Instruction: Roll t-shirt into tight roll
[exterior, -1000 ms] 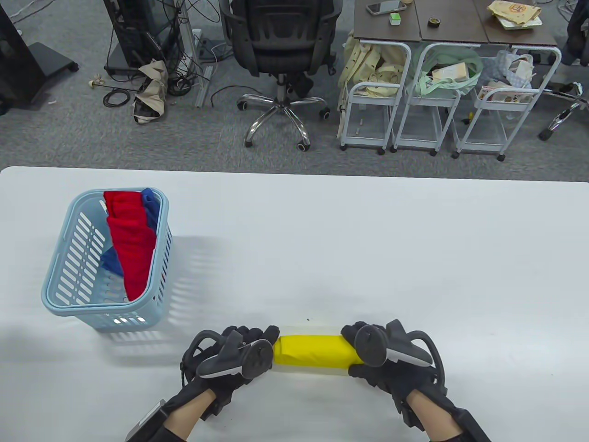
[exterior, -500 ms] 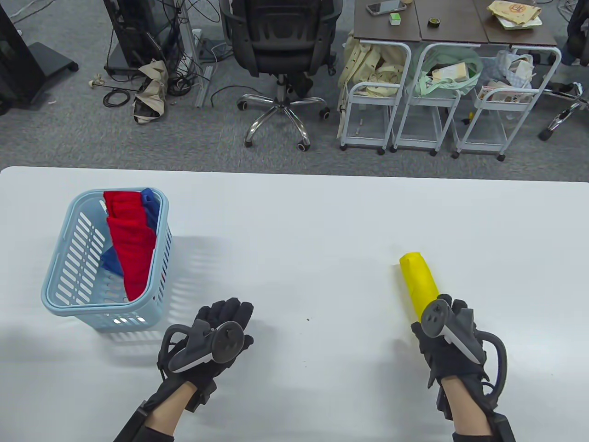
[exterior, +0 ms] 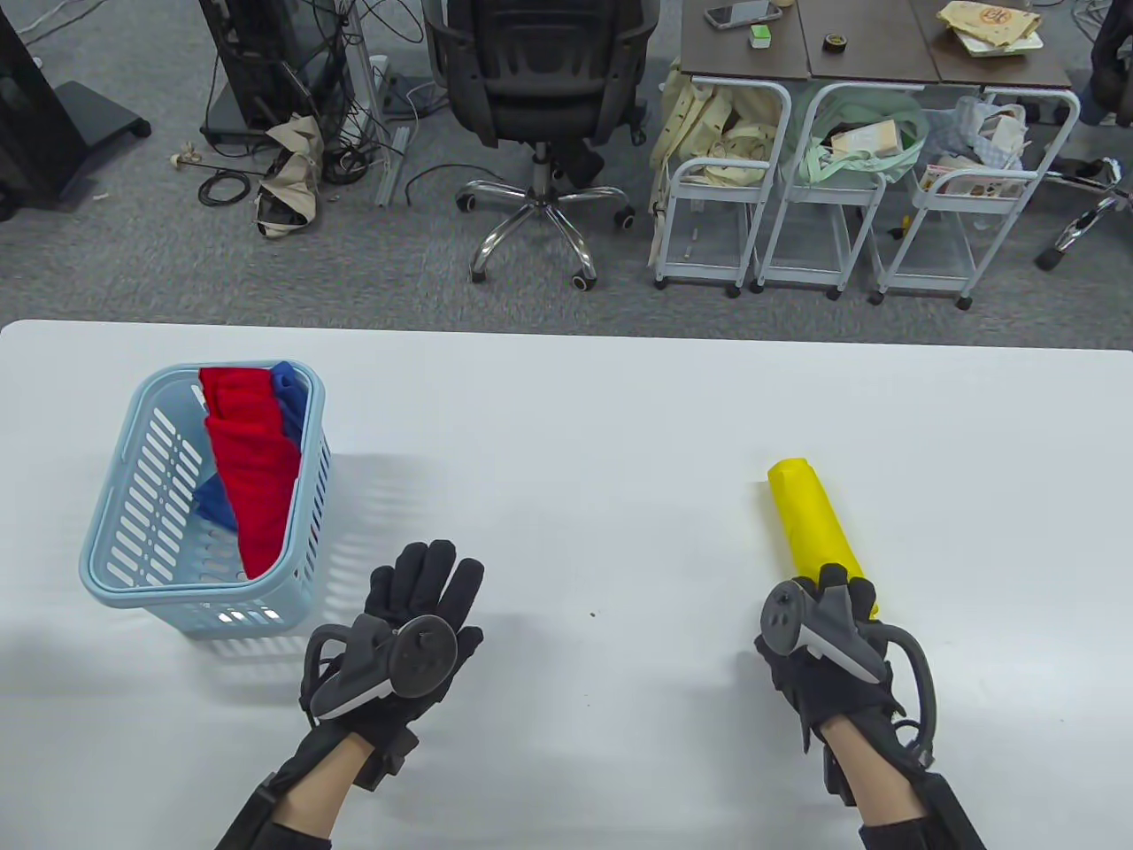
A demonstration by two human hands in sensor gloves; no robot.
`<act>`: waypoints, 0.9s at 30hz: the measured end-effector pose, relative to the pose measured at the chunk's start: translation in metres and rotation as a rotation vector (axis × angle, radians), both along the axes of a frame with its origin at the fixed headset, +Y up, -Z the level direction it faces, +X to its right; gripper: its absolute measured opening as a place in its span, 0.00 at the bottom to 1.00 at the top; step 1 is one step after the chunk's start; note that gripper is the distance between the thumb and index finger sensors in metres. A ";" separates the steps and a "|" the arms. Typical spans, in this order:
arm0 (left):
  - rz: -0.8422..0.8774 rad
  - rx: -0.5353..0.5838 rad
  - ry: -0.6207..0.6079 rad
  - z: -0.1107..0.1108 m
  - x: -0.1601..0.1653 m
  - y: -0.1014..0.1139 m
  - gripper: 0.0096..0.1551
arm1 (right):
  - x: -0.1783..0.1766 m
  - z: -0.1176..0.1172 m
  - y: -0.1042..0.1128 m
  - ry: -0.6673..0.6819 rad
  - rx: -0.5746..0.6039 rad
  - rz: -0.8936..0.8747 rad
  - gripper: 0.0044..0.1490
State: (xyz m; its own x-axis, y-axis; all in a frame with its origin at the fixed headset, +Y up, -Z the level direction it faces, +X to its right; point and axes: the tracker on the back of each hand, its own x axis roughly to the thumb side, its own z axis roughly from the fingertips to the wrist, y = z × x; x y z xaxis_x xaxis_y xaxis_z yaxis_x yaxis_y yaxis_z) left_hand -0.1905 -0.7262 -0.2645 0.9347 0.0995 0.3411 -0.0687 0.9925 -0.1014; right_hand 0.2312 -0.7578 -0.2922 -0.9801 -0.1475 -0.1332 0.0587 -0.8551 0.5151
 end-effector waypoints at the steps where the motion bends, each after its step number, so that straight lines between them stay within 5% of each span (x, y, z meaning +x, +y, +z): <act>1: 0.001 0.002 0.000 0.000 0.000 0.000 0.41 | 0.006 -0.009 -0.003 -0.025 -0.006 -0.001 0.50; 16: 0.005 0.021 0.026 -0.001 -0.007 0.004 0.43 | 0.071 -0.087 -0.012 -0.331 -0.039 -0.085 0.45; 21: 0.013 0.028 0.034 -0.001 -0.010 0.006 0.43 | 0.070 -0.091 -0.014 -0.341 -0.060 0.005 0.47; 27: -0.001 0.048 0.035 -0.001 -0.010 0.007 0.43 | 0.044 -0.070 0.010 -0.238 0.085 -0.166 0.46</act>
State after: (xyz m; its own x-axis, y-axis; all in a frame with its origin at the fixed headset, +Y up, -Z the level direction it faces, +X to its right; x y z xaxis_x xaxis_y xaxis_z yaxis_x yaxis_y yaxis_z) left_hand -0.2001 -0.7188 -0.2651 0.9461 0.0832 0.3130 -0.0706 0.9962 -0.0514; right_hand 0.2747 -0.7481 -0.3622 -0.9296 0.0340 -0.3669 -0.1995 -0.8836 0.4235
